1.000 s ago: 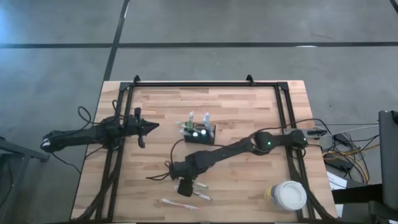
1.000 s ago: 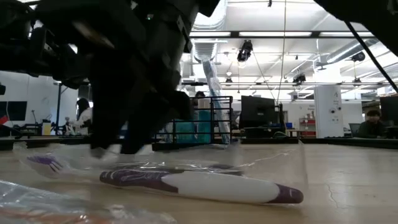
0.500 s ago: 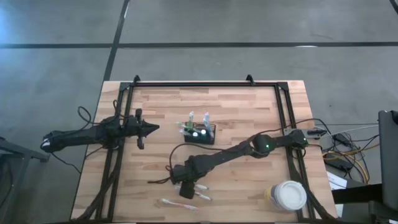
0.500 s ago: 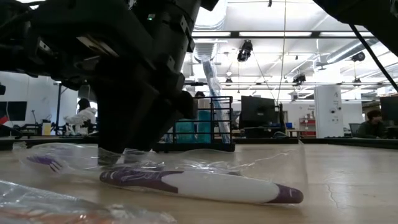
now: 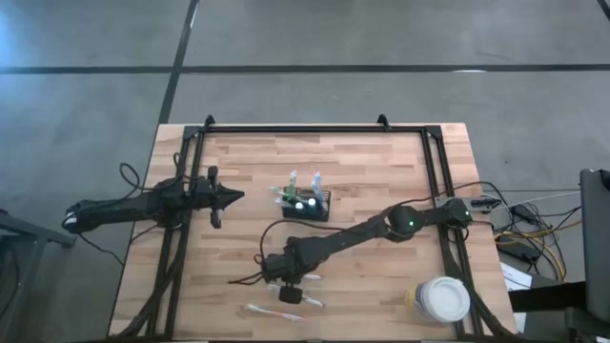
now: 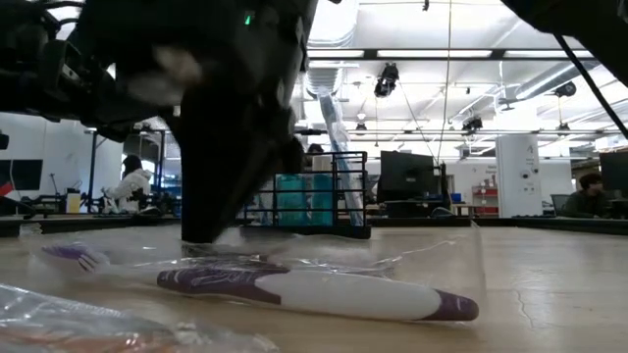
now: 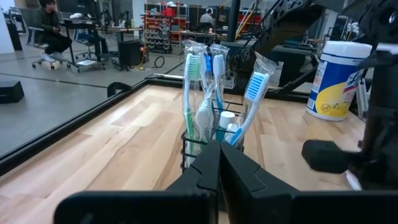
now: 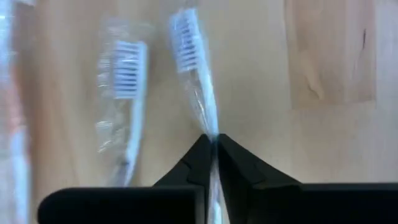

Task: Pick & Place toothbrushing station
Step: Put the top purple toothbrush into the wire organizer

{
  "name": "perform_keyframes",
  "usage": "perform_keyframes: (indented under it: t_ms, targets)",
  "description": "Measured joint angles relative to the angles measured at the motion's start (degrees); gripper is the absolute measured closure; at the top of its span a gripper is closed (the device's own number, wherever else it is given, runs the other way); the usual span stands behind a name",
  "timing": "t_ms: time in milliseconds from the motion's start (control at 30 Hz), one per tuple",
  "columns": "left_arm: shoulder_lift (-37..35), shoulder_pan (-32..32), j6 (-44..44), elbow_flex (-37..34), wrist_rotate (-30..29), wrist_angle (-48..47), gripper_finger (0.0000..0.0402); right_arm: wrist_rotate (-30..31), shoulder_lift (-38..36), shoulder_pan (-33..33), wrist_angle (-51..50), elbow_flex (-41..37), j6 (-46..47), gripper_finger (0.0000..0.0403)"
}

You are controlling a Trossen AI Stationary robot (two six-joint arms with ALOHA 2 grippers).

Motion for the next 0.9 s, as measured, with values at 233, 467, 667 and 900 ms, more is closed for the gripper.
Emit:
perform_keyframes:
  t_ms: [233,467,667,900]
  targets:
    - [0.00,0.00,1.16,0.00,-0.06,0.04,0.0392,5.20,-7.35,0.39,-1.13,0.02,-3.99,0.0395]
    - [0.00,0.00,2.32,0.00,-0.06,0.04,0.0392,9.64,-17.89,1.22,-0.59,0.04,-14.56,0.0395]
    - [0.00,-0.04,0.87,0.02,0.27,-0.55,0.0392,16.11,-28.52,1.23,-0.78,-0.63,-23.40,0.0395]
    - [0.00,-0.04,1.61,0.02,0.25,-0.27,0.0392,26.73,-44.61,2.25,4.15,-10.16,-34.07,0.0395]
